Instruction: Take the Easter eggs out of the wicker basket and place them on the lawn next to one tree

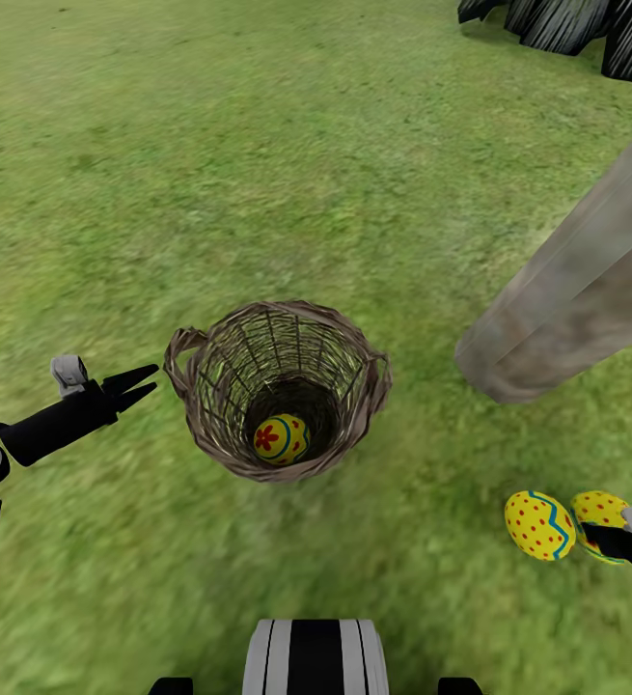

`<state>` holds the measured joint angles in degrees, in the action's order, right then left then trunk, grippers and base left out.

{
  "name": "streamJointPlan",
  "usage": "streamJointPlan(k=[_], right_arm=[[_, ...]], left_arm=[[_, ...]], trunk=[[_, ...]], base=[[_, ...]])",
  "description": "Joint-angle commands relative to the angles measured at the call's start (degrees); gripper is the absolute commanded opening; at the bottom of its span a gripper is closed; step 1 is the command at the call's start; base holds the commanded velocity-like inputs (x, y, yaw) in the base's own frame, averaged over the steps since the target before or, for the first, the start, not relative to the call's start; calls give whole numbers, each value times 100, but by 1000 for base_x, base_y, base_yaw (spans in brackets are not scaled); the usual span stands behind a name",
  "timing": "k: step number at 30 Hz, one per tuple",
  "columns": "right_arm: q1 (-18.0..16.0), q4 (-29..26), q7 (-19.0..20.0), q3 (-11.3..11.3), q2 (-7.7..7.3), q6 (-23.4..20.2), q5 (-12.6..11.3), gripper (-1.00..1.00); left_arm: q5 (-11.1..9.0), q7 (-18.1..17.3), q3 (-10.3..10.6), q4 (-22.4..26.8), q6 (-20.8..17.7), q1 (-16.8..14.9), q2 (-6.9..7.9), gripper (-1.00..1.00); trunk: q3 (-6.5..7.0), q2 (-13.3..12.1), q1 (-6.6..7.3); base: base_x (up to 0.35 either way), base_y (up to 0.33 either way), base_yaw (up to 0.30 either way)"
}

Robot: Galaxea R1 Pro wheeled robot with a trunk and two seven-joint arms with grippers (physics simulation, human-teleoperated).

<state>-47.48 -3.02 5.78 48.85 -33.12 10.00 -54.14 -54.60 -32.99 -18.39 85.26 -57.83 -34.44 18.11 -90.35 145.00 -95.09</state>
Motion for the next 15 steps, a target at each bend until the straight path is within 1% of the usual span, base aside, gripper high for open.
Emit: streamJointPlan(k=[1, 5, 15], right_arm=[[-2, 3, 29, 37, -2, 16, -61, 100], [-1, 3, 29, 37, -2, 14, -62, 100], [-1, 3, 29, 37, -8, 20, -62, 100]], left_arm=[[20, -29, -7, -1, -27, -4, -1, 100], [20, -30, -7, -1, -27, -2, -1, 100], [20, -30, -7, -1, -33, -2, -1, 100]], trunk=[[-3, 1, 1], [-3, 1, 1], [218, -12, 27]], base=[[0, 0, 0], [0, 0, 0], [0, 0, 0]])
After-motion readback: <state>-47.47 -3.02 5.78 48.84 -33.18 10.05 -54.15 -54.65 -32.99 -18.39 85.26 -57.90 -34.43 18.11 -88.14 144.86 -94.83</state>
